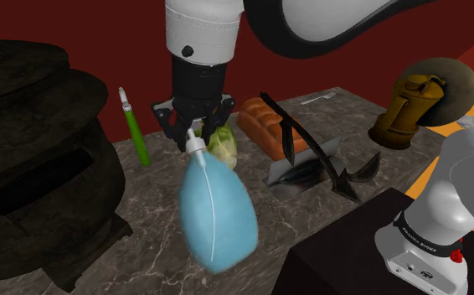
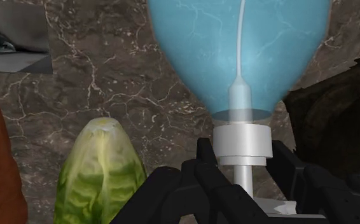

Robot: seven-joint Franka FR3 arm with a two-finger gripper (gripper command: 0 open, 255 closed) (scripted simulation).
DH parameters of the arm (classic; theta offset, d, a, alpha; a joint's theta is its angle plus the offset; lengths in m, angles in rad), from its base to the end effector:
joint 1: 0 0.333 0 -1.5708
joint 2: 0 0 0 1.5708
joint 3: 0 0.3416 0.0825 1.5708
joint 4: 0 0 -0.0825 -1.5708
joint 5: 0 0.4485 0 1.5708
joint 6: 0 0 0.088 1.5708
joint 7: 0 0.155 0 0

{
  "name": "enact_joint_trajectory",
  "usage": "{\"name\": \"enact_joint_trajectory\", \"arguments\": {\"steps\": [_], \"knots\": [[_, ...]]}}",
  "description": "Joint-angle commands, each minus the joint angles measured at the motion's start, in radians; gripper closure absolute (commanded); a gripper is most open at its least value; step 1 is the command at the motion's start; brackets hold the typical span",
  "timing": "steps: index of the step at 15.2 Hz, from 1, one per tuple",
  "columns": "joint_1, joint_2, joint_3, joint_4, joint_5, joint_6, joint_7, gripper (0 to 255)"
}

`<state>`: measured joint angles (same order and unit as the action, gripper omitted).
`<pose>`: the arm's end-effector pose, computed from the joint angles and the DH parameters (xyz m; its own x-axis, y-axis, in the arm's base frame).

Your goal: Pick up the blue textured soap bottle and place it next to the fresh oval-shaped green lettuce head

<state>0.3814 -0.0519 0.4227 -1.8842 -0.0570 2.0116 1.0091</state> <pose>0.4419 0.4551 0.5027 0.9695 -0.1887 0.1564 -0.1736 -0.9792 -0.1055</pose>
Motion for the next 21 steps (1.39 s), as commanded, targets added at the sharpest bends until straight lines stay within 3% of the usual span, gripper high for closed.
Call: {"name": "enact_joint_trajectory", "arguments": {"steps": [1, 21], "knots": [[0.003, 0.012, 0.004, -0.009, -0.007, 0.02, 0.011, 255], [0.006, 0.085, 0.007, -0.203, -0.06, 0.278, 0.061, 255]]}}
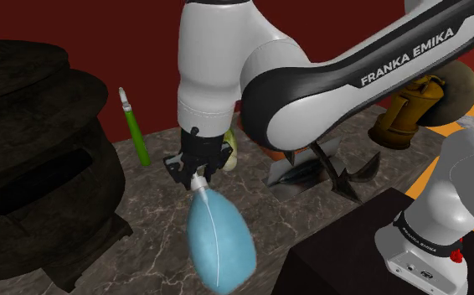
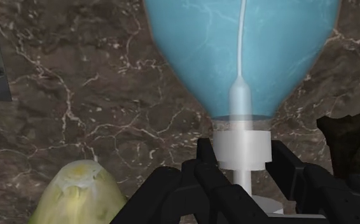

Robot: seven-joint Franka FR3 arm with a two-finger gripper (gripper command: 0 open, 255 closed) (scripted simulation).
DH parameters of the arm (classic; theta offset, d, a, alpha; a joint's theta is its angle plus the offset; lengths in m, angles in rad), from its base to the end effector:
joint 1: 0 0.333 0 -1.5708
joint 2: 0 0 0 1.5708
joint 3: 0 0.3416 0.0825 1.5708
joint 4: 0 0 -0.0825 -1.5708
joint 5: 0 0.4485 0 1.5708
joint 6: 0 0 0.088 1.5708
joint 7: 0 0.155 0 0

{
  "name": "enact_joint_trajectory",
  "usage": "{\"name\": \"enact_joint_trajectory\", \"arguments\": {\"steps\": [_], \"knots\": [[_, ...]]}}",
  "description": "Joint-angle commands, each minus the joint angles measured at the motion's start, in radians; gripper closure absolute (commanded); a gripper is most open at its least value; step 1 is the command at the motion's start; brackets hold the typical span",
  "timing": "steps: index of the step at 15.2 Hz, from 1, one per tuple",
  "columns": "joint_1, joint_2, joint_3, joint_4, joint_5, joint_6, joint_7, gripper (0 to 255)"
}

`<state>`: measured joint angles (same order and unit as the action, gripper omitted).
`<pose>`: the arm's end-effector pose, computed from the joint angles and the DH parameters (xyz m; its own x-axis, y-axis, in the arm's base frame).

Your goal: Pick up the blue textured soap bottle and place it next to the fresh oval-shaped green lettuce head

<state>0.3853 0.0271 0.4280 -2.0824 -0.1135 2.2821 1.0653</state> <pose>0.4399 0.4544 0.3772 0.9686 -0.1916 0.1584 -0.1759 -0.9784 -0.1082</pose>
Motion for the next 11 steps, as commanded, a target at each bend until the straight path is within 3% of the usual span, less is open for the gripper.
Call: {"name": "enact_joint_trajectory", "arguments": {"steps": [1, 11], "knots": [[0.002, 0.012, 0.002, -0.012, -0.008, 0.02, 0.009, 255], [0.008, 0.083, -0.005, -0.074, -0.068, 0.143, 0.057, 255]]}}
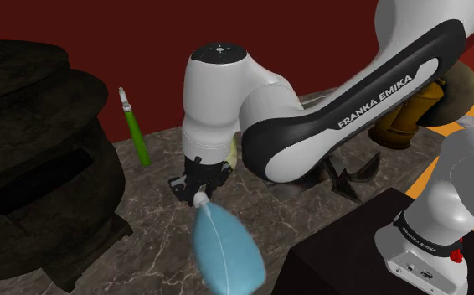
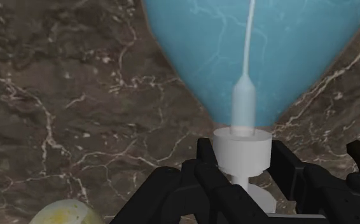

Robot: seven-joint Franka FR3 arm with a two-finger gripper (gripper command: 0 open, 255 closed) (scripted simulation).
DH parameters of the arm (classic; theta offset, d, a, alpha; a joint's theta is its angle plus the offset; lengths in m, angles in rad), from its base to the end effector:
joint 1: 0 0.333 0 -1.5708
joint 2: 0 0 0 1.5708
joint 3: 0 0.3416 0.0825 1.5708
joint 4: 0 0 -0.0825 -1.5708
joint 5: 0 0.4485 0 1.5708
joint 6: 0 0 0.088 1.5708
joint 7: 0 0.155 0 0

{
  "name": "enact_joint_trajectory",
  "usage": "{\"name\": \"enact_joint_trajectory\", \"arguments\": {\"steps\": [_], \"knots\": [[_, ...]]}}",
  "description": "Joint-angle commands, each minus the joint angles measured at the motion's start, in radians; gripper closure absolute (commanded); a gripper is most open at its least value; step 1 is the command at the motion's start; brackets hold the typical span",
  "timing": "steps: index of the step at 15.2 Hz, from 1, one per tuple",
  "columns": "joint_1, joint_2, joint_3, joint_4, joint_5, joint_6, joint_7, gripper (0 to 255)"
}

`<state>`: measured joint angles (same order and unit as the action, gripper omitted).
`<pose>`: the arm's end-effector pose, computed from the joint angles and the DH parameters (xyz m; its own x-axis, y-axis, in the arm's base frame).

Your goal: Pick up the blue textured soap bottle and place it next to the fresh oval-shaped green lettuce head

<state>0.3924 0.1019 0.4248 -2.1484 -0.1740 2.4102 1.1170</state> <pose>0.4360 0.4544 0.3136 0.9691 -0.1906 0.1568 -0.1752 -0.9787 -0.1066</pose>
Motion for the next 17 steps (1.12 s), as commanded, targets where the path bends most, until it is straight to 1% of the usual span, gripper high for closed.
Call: {"name": "enact_joint_trajectory", "arguments": {"steps": [1, 7, 15, 16, 17], "knots": [[0.001, 0.016, -0.003, -0.012, -0.014, 0.027, 0.011, 255], [0.008, 0.065, -0.013, -0.035, -0.059, 0.091, 0.046, 255], [0.009, 0.065, -0.013, -0.035, -0.059, 0.091, 0.046, 255], [0.009, 0.065, -0.013, -0.035, -0.059, 0.091, 0.045, 0], [0.009, 0.065, -0.013, -0.035, -0.059, 0.091, 0.045, 0]]}}
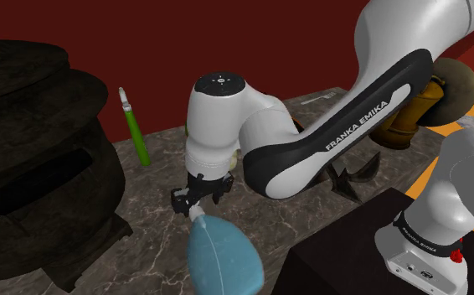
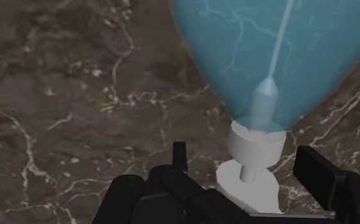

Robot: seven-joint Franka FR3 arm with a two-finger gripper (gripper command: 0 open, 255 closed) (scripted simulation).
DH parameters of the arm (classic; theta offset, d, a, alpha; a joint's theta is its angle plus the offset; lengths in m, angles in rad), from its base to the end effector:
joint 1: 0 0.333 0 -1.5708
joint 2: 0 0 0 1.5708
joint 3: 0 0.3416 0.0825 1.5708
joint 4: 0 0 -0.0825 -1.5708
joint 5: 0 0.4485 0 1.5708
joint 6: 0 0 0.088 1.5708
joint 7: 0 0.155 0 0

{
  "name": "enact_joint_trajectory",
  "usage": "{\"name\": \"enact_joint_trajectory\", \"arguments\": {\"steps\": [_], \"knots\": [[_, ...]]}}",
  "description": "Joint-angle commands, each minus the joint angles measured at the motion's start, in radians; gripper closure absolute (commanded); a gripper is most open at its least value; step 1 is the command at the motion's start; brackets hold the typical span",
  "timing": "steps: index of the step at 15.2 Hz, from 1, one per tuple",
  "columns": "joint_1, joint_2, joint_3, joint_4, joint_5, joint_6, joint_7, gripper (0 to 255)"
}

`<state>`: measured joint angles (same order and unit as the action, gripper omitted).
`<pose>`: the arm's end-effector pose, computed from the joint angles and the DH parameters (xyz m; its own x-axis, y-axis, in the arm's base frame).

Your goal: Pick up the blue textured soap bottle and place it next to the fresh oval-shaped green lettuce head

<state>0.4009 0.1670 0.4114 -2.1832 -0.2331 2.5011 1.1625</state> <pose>0.4340 0.4522 0.2684 0.9691 -0.1904 0.1567 -0.1750 -0.9788 -0.1068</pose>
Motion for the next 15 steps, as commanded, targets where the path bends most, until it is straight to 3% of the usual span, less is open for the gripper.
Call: {"name": "enact_joint_trajectory", "arguments": {"steps": [1, 4, 8, 15], "knots": [[0.0, 0.0, 0.0, 0.0, 0.0, 0.0, 0.0, 0], [0.0, 0.0, 0.0, 0.0, 0.0, 0.0, 0.0, 0], [-0.011, -0.105, 0.021, 0.01, 0.084, -0.102, -0.057, 0], [-0.01, -0.106, 0.02, 0.01, 0.084, -0.102, -0.057, 0]]}}
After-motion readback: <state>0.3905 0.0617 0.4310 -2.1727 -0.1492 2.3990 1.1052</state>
